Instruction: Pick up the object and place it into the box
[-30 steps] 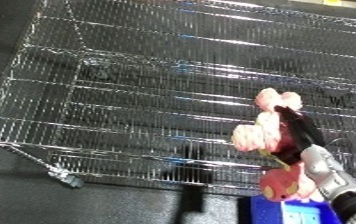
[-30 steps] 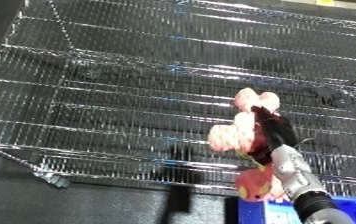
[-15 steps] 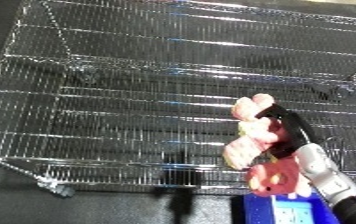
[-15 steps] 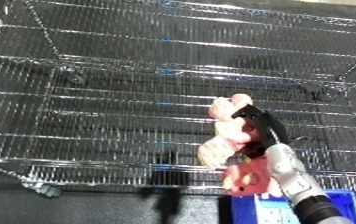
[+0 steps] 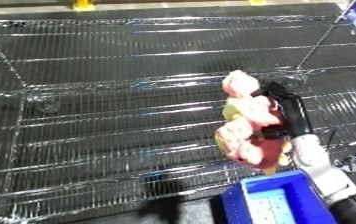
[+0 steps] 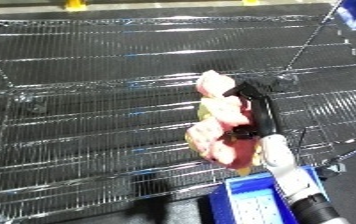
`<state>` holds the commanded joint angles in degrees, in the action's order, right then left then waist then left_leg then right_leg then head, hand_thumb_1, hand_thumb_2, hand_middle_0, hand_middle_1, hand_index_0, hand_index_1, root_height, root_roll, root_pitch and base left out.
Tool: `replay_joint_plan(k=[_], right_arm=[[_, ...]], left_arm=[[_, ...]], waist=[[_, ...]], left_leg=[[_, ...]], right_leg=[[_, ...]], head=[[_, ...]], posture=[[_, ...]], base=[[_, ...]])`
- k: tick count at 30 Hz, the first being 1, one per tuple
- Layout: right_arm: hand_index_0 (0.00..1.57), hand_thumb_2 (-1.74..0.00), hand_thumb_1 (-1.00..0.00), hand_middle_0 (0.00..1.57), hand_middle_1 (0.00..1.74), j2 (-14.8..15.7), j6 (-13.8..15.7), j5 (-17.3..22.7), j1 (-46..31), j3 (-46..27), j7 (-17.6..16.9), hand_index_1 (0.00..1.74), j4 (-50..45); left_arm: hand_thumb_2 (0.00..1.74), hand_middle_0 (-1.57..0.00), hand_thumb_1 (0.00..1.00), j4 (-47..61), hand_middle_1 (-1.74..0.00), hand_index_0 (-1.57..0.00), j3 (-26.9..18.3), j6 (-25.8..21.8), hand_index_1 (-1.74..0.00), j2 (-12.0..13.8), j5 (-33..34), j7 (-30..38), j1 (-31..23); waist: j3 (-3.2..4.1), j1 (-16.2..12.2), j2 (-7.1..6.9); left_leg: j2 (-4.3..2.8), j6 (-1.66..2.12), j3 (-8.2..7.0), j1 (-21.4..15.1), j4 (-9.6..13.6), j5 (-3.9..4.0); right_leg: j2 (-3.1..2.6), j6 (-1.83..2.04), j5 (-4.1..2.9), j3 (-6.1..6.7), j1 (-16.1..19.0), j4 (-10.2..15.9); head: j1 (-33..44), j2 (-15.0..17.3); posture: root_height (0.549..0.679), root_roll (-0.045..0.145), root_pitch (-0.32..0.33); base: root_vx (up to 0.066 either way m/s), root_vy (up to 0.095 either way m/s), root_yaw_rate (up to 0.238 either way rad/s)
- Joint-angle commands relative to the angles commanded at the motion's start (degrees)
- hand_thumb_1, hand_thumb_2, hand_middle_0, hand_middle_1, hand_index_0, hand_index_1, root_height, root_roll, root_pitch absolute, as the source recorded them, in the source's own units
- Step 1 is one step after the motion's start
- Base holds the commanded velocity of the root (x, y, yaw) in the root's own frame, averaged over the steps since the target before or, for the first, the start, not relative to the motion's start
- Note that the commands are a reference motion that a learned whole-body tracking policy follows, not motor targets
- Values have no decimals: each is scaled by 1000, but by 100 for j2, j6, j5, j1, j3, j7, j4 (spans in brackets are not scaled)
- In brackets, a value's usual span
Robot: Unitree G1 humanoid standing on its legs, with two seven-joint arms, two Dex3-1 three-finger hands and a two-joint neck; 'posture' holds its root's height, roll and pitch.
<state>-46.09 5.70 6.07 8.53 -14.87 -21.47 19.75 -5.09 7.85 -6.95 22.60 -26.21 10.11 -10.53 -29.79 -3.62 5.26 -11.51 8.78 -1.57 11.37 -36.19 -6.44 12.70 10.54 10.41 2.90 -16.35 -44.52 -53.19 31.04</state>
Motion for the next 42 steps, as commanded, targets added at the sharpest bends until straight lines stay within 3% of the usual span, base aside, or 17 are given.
replay_joint_plan(k=[7, 14, 23, 27, 31, 35, 38, 42], right_arm=[[1570, -1740, -1000, 1570, 1740, 201, 164, 158, -658, -902, -319, 1740, -472], [1570, -1740, -1000, 1570, 1740, 537, 415, 425, -1199, -1650, -690, 1740, -631], [1570, -1740, -1000, 1570, 1740, 941, 626, 872, -1748, -2257, -887, 1740, -227], [1570, -1740, -1000, 1570, 1740, 1050, 822, 1340, -1767, -2368, -833, 1740, -11], [1256, -1392, -800, 1256, 1392, 1177, 1158, 2163, -1611, -2451, -657, 1392, 288], [942, -1044, -600, 942, 1044, 1120, 1325, 2896, -1540, -2477, -409, 1044, 609], [706, -783, -450, 706, 783, 1065, 1356, 3070, -1547, -2500, -323, 783, 756], [393, -435, -250, 393, 435, 1050, 1338, 3006, -1589, -2520, -312, 435, 870]], left_arm=[[1740, -1570, 1000, 0, -1740, -1570, 4, 38, -1740, -92, 19, -8, -1], [1740, -1570, 1000, -73, -1740, -1570, 137, 56, -1740, -204, 27, -2, -3], [1740, -1570, 1000, -231, -1740, -1570, 137, 40, -1740, -229, 8, 10, -26], [1740, -1570, 1000, -299, -1740, -1570, 189, 9, -1740, -237, -48, 9, -37], [1740, -1570, 1000, -373, -1740, -1570, 285, -13, -1740, -240, -150, 44, -25], [1740, -1570, 1000, -398, -1740, -1570, 334, -17, -1740, -202, -170, 42, -4], [1740, -1570, 1000, -401, -1740, -1570, 333, -25, -1740, -172, -149, 27, 11], [1740, -1570, 1000, -413, -1740, -1570, 318, -42, -1740, -136, -110, 8, 25]], waist=[[3, -295, -20], [53, -589, -46], [186, -914, -54], [245, -1039, -38], [269, -1128, -40], [264, -1178, -12], [272, -1200, 4], [281, -1221, 3]], left_leg=[[-45, -4, -89, -183, -63, -56], [-83, -25, -188, -311, -172, -136], [-160, -31, -358, -430, -175, -216], [-180, -21, -434, -502, -137, -236], [-205, 1, -499, -538, -149, -238], [-204, 17, -529, -529, -158, -222], [-199, 20, -539, -519, -144, -212], [-198, 18, -545, -507, -120, -205]], right_leg=[[-44, 3, -35, 42, 173, 80], [-103, -3, -77, 122, 235, 85], [-203, -5, -150, 215, 294, 275], [-244, -6, -161, 245, 337, 364], [-273, -16, -181, 274, 351, 400], [-279, -25, -215, 293, 330, 422], [-281, -29, -237, 301, 319, 451], [-286, -28, -246, 296, 299, 478]], head=[[-653, 50], [-1182, 206], [-1563, 339], [-1802, 474], [-1993, 534], [-1937, 534], [-1893, 500], [-1799, 516]], posture=[[623, 57, -282], [622, 57, -302], [625, 57, -299], [628, 58, -294], [629, 60, -296], [628, 62, -296], [629, 63, -294], [629, 63, -289]], base=[[5, 11, -76], [3, 11, -102], [0, 4, -136], [2, 16, -122], [-1, 9, -99], [-18, 9, -54], [-15, 4, -28], [-16, 2, -5]])
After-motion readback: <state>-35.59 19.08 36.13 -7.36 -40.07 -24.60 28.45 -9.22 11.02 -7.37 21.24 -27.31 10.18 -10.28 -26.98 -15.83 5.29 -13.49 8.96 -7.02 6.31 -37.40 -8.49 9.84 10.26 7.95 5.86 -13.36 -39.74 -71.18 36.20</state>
